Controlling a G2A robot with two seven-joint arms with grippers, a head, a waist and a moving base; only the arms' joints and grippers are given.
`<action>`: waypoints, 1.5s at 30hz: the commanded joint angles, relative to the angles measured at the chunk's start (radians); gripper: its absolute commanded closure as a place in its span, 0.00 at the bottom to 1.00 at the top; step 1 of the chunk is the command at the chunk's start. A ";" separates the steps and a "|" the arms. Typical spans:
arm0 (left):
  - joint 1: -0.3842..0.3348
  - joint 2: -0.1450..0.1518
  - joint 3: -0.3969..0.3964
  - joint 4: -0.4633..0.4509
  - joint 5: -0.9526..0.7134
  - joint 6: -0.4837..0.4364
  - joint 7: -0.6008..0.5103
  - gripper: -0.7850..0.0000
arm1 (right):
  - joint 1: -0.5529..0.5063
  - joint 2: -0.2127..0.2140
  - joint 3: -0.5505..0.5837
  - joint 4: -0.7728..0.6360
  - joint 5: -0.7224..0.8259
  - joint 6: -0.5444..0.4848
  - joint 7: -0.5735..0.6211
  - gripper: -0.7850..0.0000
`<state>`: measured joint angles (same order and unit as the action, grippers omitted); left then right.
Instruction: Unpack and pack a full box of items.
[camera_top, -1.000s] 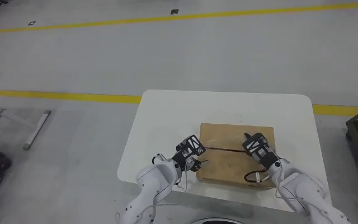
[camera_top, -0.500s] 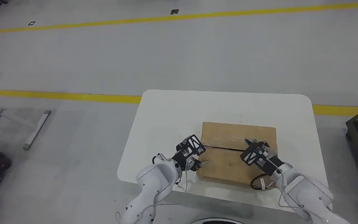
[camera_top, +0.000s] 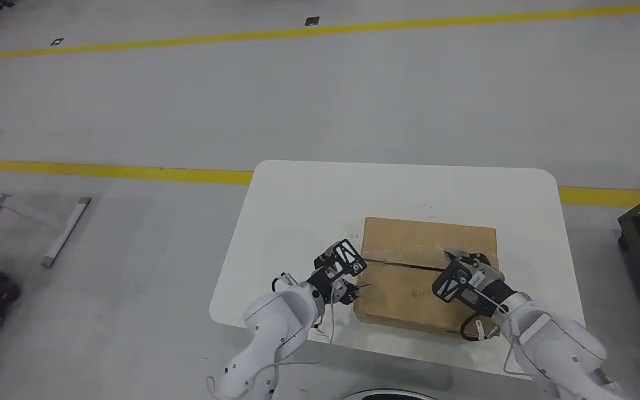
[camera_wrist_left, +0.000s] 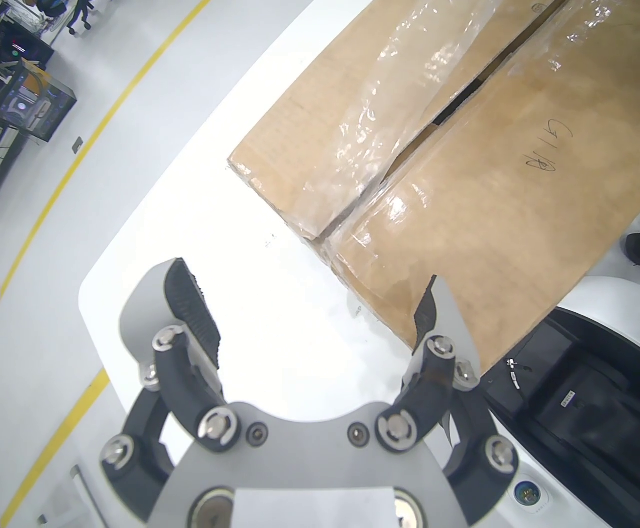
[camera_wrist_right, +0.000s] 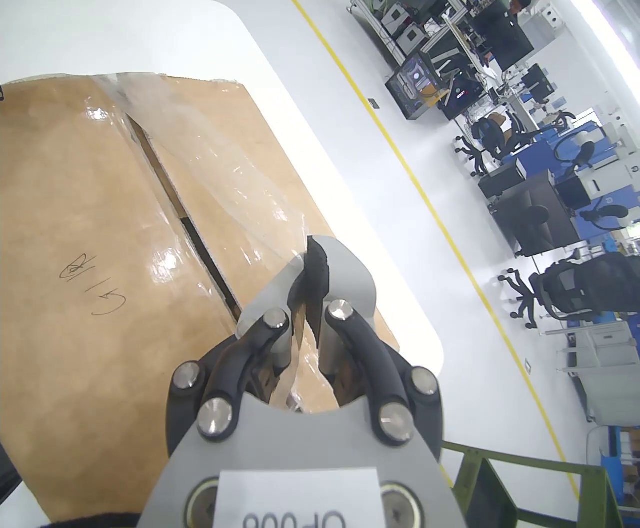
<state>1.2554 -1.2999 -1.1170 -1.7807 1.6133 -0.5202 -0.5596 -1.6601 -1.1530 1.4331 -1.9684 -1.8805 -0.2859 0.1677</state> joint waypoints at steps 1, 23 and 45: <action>-0.002 0.001 0.001 0.002 -0.002 0.002 0.002 0.00 | 0.000 0.000 0.000 0.000 0.000 -0.001 0.001 1.00; -0.006 0.009 0.003 0.001 -0.009 0.010 -0.004 0.00 | -0.017 0.019 -0.085 -0.083 -0.521 -0.056 0.043 1.00; -0.029 0.011 0.024 0.021 -0.021 0.031 -0.005 0.00 | -0.037 0.034 -0.066 -0.176 -0.672 -0.249 0.086 1.00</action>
<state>1.2274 -1.2896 -1.0932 -1.7603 1.5907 -0.4894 -0.5647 -1.7008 -1.1196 1.3705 -2.1513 -2.5338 -0.5307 0.2485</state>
